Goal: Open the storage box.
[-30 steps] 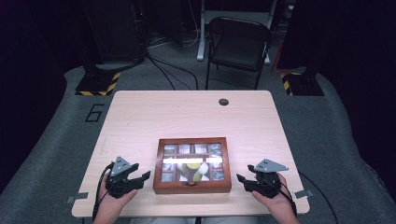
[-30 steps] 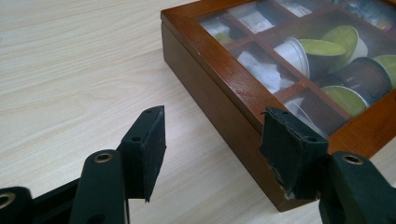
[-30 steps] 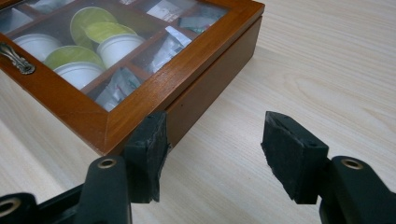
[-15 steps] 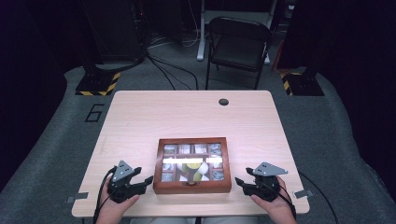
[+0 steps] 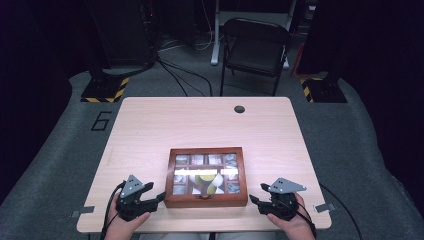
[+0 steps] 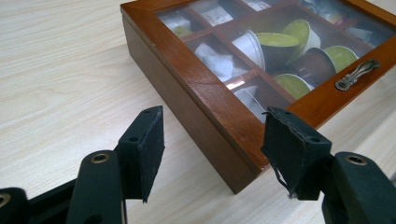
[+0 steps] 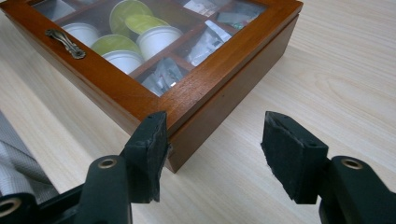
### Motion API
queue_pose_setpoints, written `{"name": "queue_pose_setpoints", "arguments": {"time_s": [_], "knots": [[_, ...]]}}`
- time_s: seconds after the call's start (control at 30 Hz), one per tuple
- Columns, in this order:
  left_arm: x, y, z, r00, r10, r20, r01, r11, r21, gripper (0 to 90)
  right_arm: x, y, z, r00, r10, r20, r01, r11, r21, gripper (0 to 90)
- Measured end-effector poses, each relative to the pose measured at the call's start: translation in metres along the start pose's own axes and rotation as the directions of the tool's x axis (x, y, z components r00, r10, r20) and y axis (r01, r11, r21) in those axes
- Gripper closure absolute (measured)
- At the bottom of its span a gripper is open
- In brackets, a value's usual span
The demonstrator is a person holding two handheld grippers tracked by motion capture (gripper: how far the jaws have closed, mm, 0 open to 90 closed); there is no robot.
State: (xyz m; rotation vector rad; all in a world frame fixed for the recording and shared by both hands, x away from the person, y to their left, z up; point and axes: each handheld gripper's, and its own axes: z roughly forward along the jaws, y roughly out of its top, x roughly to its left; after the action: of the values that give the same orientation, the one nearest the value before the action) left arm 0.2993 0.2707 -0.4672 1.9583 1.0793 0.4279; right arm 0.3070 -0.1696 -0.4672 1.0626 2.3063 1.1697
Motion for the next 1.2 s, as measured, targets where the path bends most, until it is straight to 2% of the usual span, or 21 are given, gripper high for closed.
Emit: {"name": "queue_pose_setpoints", "arguments": {"time_s": [0.33,0.5,0.7,0.9,1.1,1.2], "knots": [[-0.007,-0.002,0.0,1.0,-0.002,0.006,0.002,0.9999,-0.016,38.4,0.009,-0.001,0.001,0.9987,-0.023,-0.045,0.023,1.0,-0.003,40.6],[-0.01,-0.003,0.001,0.9999,0.006,0.01,-0.006,0.9999,-0.009,38.4,0.013,-0.002,0.006,0.9968,-0.037,-0.071,0.039,0.999,0.027,41.7],[-0.011,-0.003,0.003,0.9996,0.021,0.021,-0.021,0.9998,0.007,38.3,0.015,-0.003,0.013,0.9941,-0.055,-0.093,0.06,0.997,0.051,48.2],[-0.012,-0.003,0.004,0.9994,0.026,0.025,-0.026,0.9996,0.006,38.1,0.018,-0.003,0.022,0.9918,-0.088,-0.093,0.096,0.992,0.088,53.0],[-0.013,-0.004,0.004,0.9993,0.023,0.031,-0.024,0.9997,0.008,38.1,0.016,-0.003,0.024,0.9931,-0.064,-0.098,0.072,0.994,0.084,57.1],[-0.014,-0.004,0.004,0.9991,0.023,0.034,-0.024,0.9996,0.015,38.1,0.016,-0.002,0.025,0.9915,-0.079,-0.103,0.089,0.992,0.089,57.1]]}}
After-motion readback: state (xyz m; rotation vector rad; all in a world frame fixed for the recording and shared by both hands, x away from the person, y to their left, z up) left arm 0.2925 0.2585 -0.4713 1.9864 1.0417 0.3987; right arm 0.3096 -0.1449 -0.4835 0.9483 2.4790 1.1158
